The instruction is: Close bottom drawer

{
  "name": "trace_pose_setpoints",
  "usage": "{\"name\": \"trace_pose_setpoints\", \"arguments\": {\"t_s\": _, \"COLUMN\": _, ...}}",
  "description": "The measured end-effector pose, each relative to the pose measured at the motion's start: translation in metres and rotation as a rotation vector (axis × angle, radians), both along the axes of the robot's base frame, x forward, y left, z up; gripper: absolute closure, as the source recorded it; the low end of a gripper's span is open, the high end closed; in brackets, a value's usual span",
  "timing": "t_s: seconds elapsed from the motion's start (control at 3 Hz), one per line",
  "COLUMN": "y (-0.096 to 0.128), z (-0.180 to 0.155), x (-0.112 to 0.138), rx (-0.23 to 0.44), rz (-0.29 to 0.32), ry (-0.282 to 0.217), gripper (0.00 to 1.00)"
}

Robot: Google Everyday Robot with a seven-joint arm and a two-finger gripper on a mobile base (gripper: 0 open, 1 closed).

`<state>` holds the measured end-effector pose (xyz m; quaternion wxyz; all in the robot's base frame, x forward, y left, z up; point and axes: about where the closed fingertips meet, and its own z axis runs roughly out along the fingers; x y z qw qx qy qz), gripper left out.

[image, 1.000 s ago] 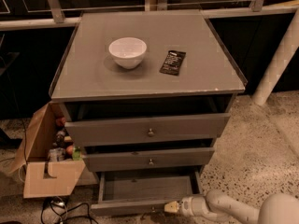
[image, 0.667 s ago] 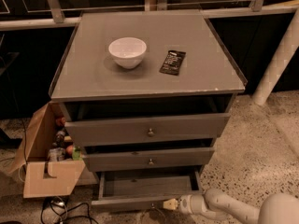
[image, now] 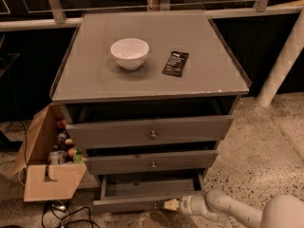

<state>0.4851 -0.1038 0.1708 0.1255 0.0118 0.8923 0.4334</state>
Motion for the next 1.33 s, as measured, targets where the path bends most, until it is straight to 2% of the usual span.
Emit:
{"name": "trace_pose_setpoints", "arguments": {"t_s": 0.33, "y": 0.01, "z": 0.003, "x": 0.022, "rx": 0.003, "rz": -0.037, "ry": -0.033, "gripper": 1.0}}
{"name": "trace_pose_setpoints", "arguments": {"t_s": 0.67, "y": 0.011, "z": 0.005, "x": 0.032, "rx": 0.001, "rz": -0.051, "ry": -0.045, "gripper": 1.0}}
{"name": "trace_pose_setpoints", "arguments": {"t_s": 1.0, "y": 0.013, "z": 0.011, "x": 0.053, "rx": 0.0, "rz": -0.077, "ry": -0.072, "gripper": 1.0}}
{"name": "trace_pose_setpoints", "arguments": {"t_s": 1.33, "y": 0.013, "z": 0.01, "x": 0.053, "rx": 0.0, "rz": -0.077, "ry": -0.073, "gripper": 1.0}}
